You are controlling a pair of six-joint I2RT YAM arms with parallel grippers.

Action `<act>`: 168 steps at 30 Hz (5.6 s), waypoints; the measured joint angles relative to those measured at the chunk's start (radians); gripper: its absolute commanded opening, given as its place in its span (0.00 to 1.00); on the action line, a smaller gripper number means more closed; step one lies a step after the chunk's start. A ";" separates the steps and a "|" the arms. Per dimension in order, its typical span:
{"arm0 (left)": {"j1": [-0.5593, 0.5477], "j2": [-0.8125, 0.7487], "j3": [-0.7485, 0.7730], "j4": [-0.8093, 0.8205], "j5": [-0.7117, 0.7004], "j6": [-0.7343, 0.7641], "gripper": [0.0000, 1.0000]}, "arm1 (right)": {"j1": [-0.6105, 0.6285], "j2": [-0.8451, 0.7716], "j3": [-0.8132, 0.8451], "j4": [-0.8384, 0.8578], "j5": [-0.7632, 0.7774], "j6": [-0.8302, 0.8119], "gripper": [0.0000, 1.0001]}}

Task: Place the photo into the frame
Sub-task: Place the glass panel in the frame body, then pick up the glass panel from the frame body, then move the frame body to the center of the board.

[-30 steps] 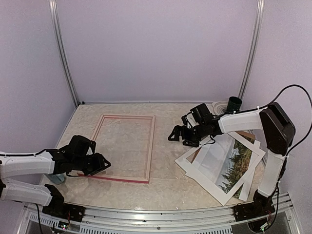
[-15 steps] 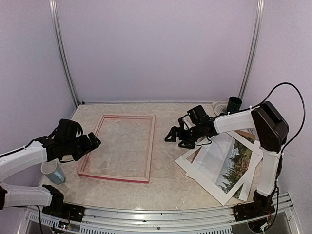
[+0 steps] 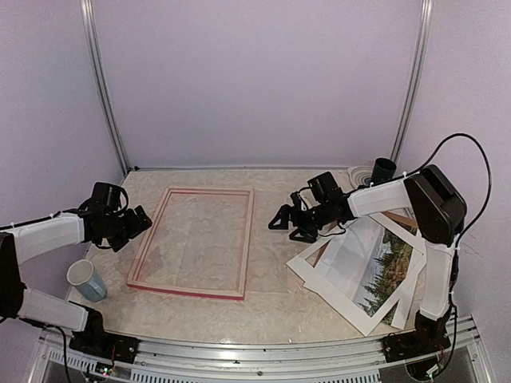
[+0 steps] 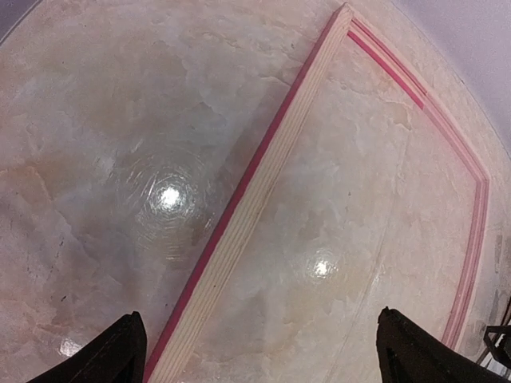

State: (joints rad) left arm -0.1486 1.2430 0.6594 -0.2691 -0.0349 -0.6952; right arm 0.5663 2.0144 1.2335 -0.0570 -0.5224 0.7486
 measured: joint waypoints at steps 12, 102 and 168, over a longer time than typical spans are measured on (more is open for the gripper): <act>0.014 0.012 -0.060 0.134 0.054 -0.027 0.98 | -0.006 0.050 0.000 0.136 -0.099 0.074 0.99; -0.022 0.084 -0.131 0.269 0.072 -0.087 0.88 | -0.010 0.221 -0.063 0.722 -0.460 0.473 0.00; -0.265 0.313 -0.034 0.327 -0.156 0.075 0.25 | -0.053 -0.164 0.211 0.323 -0.496 0.244 0.00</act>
State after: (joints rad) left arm -0.4133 1.5562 0.6254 0.0574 -0.1913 -0.6205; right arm 0.5133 1.8500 1.4441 0.2665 -1.0187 0.9924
